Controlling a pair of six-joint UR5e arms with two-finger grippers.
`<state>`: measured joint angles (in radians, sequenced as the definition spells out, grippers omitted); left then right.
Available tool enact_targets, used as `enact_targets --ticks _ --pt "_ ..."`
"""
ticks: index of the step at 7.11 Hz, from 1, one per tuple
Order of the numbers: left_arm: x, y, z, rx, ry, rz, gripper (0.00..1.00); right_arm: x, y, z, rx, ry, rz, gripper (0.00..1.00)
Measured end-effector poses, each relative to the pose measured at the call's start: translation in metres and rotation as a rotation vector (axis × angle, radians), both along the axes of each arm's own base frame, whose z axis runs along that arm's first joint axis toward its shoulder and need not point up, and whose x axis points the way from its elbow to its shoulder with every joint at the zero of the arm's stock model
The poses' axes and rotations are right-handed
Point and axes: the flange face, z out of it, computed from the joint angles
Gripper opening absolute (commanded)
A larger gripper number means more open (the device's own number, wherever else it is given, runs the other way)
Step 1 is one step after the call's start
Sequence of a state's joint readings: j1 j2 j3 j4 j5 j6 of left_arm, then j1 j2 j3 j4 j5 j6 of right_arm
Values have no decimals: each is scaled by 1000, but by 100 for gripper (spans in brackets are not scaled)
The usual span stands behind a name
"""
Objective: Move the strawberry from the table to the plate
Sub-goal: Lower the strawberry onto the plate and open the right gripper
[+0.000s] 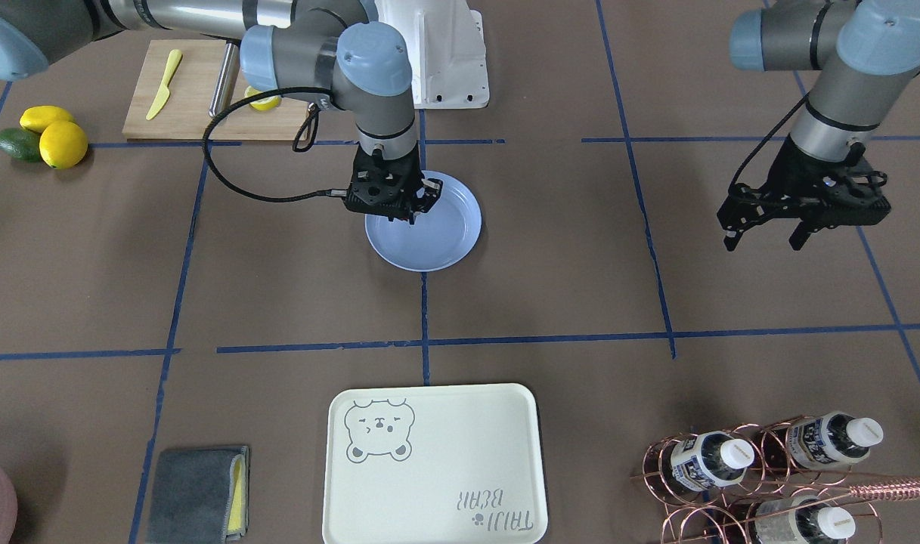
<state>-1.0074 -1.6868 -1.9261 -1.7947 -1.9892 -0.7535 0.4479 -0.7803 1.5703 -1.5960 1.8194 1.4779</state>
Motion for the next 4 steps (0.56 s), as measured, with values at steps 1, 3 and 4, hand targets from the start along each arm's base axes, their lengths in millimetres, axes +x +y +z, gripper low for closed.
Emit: enact_targets --ticks 1,3,4 --pt "-19 -2 10 7 -4 15 100 -15 -1 -2 4 1 5 0" --pt "-43 -6 21 18 -14 22 100 -34 0 11 -4 -5 10 0" --pt "-47 -7 23 20 -16 21 100 -37 2 13 -9 -13 12 50"
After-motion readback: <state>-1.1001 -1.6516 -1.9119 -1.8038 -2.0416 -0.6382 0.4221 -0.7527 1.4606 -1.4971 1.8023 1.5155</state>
